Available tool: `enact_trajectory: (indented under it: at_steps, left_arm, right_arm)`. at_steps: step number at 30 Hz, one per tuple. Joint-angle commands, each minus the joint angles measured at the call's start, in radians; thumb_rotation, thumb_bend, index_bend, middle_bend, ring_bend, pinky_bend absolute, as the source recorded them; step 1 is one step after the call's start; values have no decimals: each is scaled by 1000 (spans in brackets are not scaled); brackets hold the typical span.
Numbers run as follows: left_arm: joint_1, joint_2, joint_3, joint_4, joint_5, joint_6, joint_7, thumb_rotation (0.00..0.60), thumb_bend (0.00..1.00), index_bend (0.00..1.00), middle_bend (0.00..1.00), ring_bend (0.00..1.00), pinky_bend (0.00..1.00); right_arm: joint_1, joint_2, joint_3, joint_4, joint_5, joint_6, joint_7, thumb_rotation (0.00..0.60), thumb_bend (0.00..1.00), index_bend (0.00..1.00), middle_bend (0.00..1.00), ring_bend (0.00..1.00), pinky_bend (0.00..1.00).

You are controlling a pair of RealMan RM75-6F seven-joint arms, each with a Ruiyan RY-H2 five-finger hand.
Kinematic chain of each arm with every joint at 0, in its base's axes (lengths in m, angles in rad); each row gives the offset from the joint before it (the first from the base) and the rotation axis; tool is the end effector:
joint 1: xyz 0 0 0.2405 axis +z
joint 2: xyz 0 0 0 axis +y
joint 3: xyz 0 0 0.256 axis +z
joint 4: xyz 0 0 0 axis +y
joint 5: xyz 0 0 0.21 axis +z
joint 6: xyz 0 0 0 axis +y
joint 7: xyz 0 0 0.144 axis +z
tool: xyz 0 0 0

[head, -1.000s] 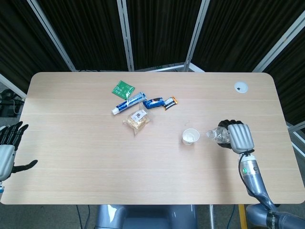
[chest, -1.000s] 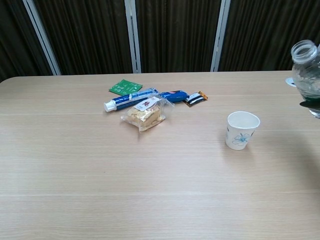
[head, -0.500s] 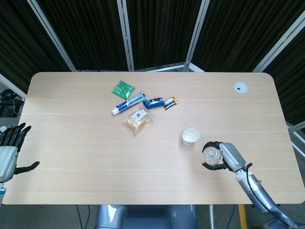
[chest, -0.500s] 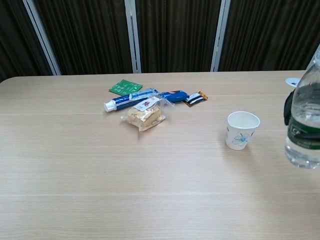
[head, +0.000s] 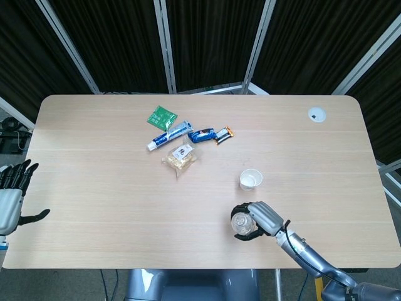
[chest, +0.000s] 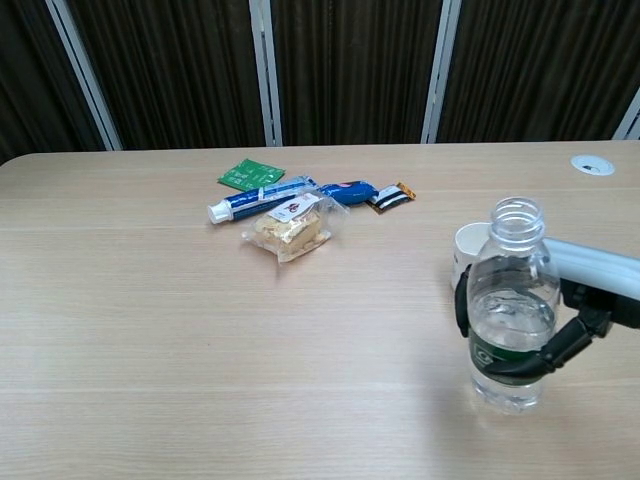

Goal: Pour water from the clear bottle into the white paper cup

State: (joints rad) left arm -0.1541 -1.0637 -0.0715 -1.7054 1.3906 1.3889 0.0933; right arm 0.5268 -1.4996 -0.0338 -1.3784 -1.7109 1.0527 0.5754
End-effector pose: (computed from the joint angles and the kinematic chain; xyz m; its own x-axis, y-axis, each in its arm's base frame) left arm -0.3004 0.2045 0.1634 0.4312 0.0580 0.9004 0.9012 0.0204 -0.4329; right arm -0.2123 -0.2558 -0.0215 0.0205 -0.5832 0.8121 -0.9112 -0.3452 -0.2250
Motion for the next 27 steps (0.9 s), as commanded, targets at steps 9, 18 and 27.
enact_trajectory:
  at_steps: [9, 18, 27]
  left_arm:
    - [-7, -8, -7, 11, -22, -12, 11, 600, 0, 0, 0, 0, 0]
    - [-10, -13, -5, 11, -24, -16, 18, 600, 0, 0, 0, 0, 0]
    - [-9, -14, -3, 8, -21, -12, 25, 600, 0, 0, 0, 0, 0]
  right_arm:
    - [27, -113, 10, 118, 12, 22, 14, 600, 643, 487, 622, 537, 515]
    - [25, -158, 1, 222, 15, 65, 62, 600, 321, 339, 527, 440, 493]
    - [31, -144, -25, 249, 8, 81, 120, 600, 55, 195, 373, 244, 318]
